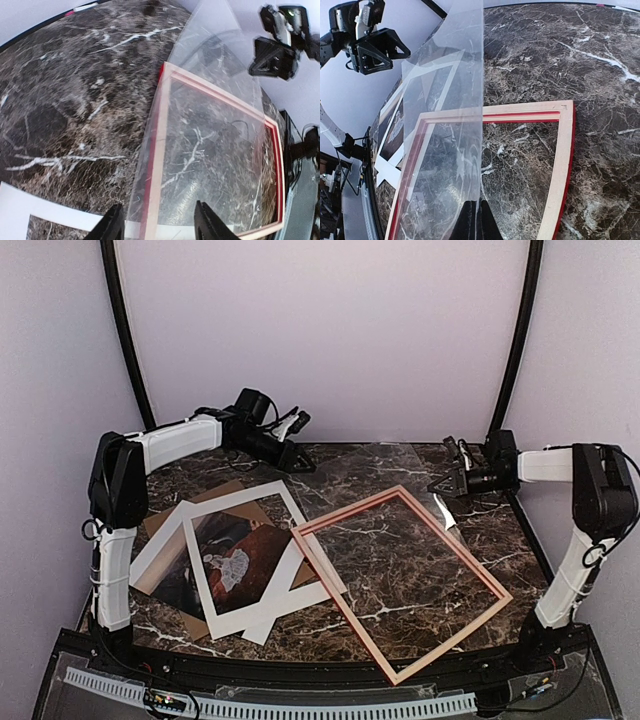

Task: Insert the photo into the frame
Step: Pass from the left arm to the right, then move the frame body to the center of the board.

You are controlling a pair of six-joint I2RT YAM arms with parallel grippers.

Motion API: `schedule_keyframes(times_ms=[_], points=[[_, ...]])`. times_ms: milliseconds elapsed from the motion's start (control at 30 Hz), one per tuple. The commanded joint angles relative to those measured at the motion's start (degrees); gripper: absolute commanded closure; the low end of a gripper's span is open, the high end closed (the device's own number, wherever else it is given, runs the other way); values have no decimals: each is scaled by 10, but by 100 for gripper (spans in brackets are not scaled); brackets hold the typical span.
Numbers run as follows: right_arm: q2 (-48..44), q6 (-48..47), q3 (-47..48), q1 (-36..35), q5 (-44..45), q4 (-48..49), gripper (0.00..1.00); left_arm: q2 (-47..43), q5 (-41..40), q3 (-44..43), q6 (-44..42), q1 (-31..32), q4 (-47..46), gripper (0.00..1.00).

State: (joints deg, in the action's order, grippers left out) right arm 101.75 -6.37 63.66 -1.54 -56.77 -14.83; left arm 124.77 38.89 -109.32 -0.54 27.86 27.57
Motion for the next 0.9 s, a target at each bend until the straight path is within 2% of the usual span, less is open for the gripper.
schedule_keyframes(times_ms=[0, 67, 233, 333, 467, 633, 867], points=[[-40, 53, -4, 37, 6, 31, 100, -41, -131, 11, 38, -2, -2, 42], [-50, 63, -3, 45, 13, 31, 100, -44, -185, 16, 55, -2, 7, 35], [-72, 119, 10, 66, 31, 27, 100, -74, -226, 100, 122, 7, -13, 25], [-88, 142, 24, 77, 38, 24, 100, -109, -243, 184, 162, 33, -37, 25], [-107, 161, 43, 86, 44, 21, 100, -134, -252, 251, 209, 76, -58, 25], [-116, 170, 50, 88, 42, 26, 100, -135, -277, 287, 263, 108, -77, 29], [-117, 165, 50, 90, 42, 19, 100, -123, -294, 299, 289, 128, -81, 32]])
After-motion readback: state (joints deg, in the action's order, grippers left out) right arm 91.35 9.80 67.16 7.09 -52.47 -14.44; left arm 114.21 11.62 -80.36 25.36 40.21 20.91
